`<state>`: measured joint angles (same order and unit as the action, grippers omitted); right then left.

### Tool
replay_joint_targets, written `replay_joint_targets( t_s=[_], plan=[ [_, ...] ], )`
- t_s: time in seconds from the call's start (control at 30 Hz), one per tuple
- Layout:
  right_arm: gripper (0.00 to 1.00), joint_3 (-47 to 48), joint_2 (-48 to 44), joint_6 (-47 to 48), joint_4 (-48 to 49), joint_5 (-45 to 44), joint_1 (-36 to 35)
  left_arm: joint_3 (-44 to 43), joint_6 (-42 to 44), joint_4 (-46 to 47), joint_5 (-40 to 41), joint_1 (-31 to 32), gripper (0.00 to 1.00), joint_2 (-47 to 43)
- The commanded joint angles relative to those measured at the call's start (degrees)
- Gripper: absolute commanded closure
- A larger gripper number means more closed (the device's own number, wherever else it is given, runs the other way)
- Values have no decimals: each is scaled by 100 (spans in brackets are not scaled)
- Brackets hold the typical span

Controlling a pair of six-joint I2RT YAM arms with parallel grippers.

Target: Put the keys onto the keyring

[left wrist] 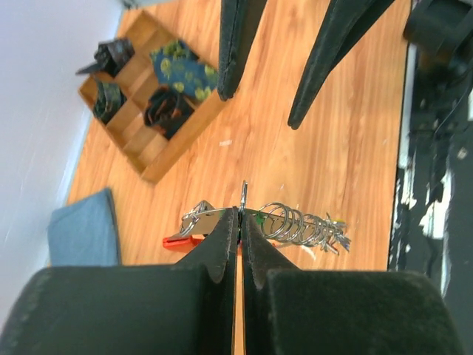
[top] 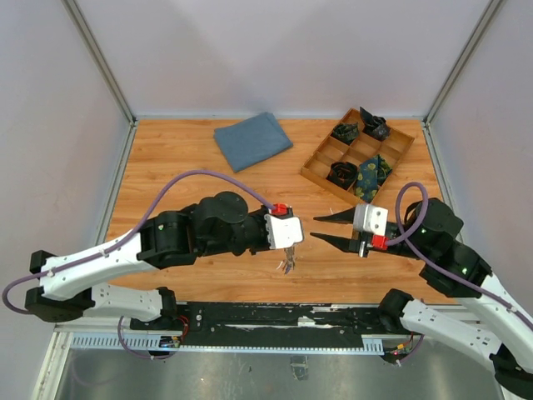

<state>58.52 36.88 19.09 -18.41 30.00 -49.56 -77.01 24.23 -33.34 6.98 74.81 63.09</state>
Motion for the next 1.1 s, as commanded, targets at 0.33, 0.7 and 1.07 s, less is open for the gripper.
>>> replay_joint_targets(
  t_s=[0.33,0.7,1.07],
  plan=[
    [68,-1150,190,1074,1478,838,-134,-879,557,-1393,541,39,99,587],
    [70,-1603,349,1061,2450,468,-339,-1026,574,-1628,686,135,99,752],
    [76,-1622,482,1078,2372,406,-422,-1078,600,-1631,690,184,99,819]
  ],
)
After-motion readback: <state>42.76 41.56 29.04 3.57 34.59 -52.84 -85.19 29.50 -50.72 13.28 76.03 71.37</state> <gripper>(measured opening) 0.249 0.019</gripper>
